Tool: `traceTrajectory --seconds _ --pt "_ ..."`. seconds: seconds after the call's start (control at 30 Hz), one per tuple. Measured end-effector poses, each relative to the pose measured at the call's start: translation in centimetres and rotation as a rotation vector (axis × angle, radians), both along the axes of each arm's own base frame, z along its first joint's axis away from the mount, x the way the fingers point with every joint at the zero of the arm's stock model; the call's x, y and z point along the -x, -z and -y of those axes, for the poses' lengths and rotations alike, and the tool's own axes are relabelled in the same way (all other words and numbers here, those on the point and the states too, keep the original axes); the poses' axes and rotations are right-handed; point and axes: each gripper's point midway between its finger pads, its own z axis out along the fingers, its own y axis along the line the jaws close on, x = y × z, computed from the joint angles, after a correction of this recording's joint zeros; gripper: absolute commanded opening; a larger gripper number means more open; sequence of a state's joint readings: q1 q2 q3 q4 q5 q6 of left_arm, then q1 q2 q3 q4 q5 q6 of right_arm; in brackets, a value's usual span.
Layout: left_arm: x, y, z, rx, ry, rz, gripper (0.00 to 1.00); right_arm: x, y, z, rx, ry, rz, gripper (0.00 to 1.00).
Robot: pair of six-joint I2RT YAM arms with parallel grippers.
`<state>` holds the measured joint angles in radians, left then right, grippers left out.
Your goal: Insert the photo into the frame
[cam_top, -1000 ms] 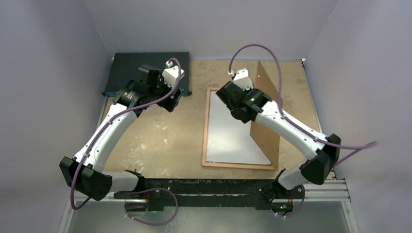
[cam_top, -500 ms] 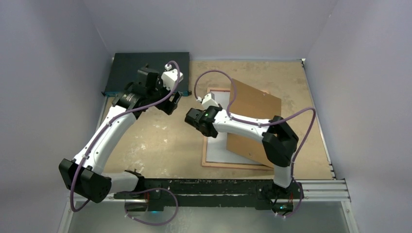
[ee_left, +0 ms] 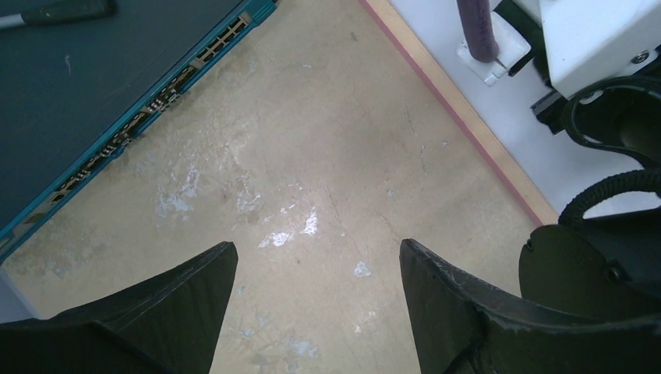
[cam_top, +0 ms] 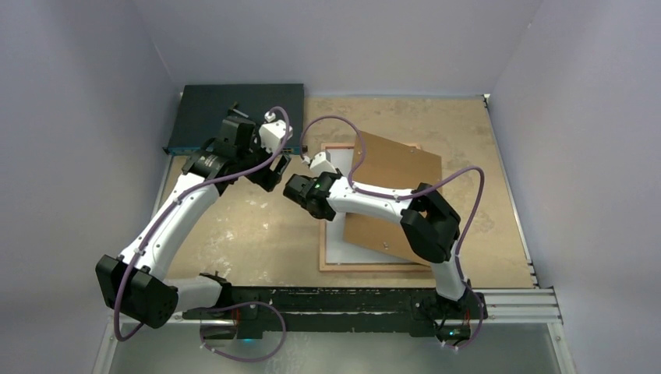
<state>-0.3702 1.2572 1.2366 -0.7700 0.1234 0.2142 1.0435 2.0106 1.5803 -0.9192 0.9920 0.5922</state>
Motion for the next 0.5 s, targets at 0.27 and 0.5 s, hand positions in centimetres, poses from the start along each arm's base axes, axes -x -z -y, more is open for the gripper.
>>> traceTrajectory --seconds 0.27,0.5 --pt "0.0 0.8 -0.7 -0.027 -0.012 -0.006 0.79 1.7 3.4 -8.9 -0.428 -0.061 -0.146 0.78" --pt "-0.1 1.2 -1.4 -0.033 -0.033 -0.016 0.79 3.0 1.1 -10.6 -0.637 -0.115 -0.211 0.96"
